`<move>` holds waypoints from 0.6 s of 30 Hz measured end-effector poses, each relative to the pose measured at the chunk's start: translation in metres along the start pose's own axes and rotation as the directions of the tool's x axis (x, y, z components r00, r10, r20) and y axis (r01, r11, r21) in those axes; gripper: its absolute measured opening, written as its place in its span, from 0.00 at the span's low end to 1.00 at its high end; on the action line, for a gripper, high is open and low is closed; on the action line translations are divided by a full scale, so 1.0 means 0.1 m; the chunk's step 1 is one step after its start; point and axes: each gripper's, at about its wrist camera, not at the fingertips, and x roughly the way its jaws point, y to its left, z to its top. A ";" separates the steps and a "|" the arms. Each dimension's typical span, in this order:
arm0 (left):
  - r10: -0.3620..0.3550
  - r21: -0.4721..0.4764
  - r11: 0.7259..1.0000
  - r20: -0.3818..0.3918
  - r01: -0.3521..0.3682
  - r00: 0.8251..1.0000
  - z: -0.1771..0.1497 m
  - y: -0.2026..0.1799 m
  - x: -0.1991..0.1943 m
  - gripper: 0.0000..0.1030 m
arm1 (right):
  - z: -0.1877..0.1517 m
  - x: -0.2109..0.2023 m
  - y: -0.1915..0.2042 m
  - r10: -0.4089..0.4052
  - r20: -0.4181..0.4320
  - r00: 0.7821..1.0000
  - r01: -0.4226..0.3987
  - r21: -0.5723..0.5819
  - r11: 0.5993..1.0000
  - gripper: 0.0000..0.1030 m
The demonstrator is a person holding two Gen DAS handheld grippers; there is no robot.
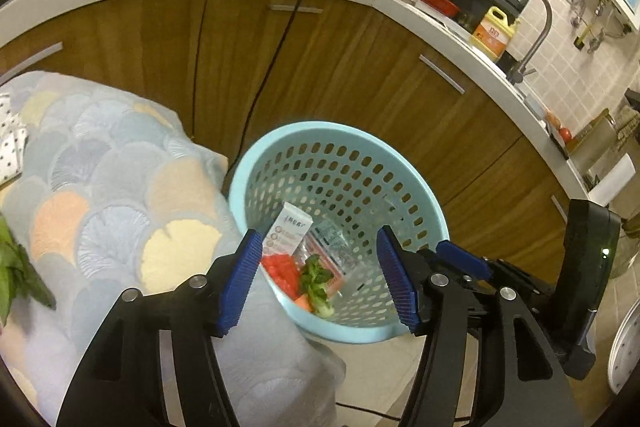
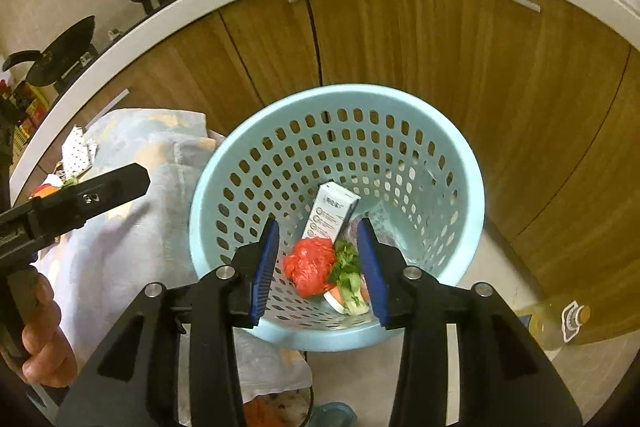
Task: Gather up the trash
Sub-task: 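Move both open tools back over the table toward the remaining items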
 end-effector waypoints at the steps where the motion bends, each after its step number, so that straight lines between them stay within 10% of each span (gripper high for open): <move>1: -0.001 -0.006 1.000 0.007 0.001 1.000 -0.01 0.02 -0.05 0.56 | 0.01 -0.03 0.03 0.005 0.008 1.000 -0.005 -0.011 1.000 0.36; 18: 0.084 -0.114 0.992 0.235 -0.058 0.969 -0.31 0.51 -1.37 0.60 | -0.04 -0.69 1.26 0.199 0.109 0.974 -0.153 -0.332 0.931 0.37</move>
